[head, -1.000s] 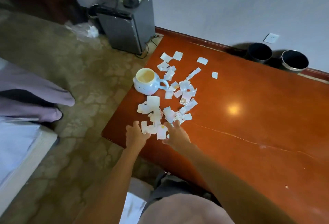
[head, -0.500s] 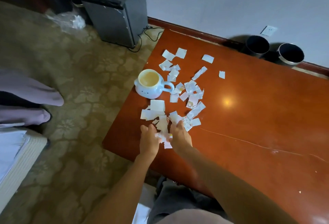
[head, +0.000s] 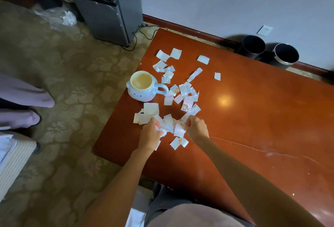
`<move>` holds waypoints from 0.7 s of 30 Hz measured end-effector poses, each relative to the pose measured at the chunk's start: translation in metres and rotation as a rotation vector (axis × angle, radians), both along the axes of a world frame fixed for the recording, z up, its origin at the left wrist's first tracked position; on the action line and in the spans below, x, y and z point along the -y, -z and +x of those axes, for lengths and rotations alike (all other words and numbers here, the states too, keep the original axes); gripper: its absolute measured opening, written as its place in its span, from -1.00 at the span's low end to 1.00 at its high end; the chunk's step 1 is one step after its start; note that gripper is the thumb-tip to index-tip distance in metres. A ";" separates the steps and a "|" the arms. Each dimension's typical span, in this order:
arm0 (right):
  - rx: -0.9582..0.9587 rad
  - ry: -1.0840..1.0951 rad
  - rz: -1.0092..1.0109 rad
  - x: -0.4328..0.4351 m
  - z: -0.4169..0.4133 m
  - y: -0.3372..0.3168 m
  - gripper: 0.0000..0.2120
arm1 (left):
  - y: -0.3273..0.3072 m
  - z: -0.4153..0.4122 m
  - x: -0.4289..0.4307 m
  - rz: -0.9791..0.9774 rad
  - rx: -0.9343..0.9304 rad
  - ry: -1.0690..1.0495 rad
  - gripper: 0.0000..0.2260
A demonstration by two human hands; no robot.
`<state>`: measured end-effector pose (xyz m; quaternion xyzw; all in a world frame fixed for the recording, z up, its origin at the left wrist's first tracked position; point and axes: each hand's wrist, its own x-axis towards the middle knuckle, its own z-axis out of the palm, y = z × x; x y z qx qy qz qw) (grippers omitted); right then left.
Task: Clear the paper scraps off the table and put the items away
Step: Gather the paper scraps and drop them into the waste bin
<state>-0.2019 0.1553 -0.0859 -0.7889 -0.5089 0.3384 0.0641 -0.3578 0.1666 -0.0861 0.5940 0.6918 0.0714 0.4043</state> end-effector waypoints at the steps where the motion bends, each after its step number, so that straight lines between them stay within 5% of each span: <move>1: 0.013 -0.033 0.009 -0.003 0.000 -0.001 -0.83 | 0.000 0.002 -0.003 0.010 0.011 -0.003 -0.68; 4: 0.066 -0.257 -0.040 -0.011 -0.009 -0.003 -0.37 | 0.002 0.006 -0.008 0.000 -0.007 -0.004 -0.47; 6: 0.149 -0.382 -0.054 -0.015 -0.016 -0.001 -0.26 | 0.007 0.007 -0.009 -0.023 -0.046 0.030 -0.43; 11: 0.184 -0.451 -0.008 -0.019 -0.024 0.001 -0.50 | 0.008 0.009 -0.013 -0.008 -0.138 0.124 -0.66; 21: 0.031 -0.325 -0.086 -0.011 -0.013 0.000 -0.84 | 0.004 0.015 -0.008 0.042 -0.167 0.070 -0.76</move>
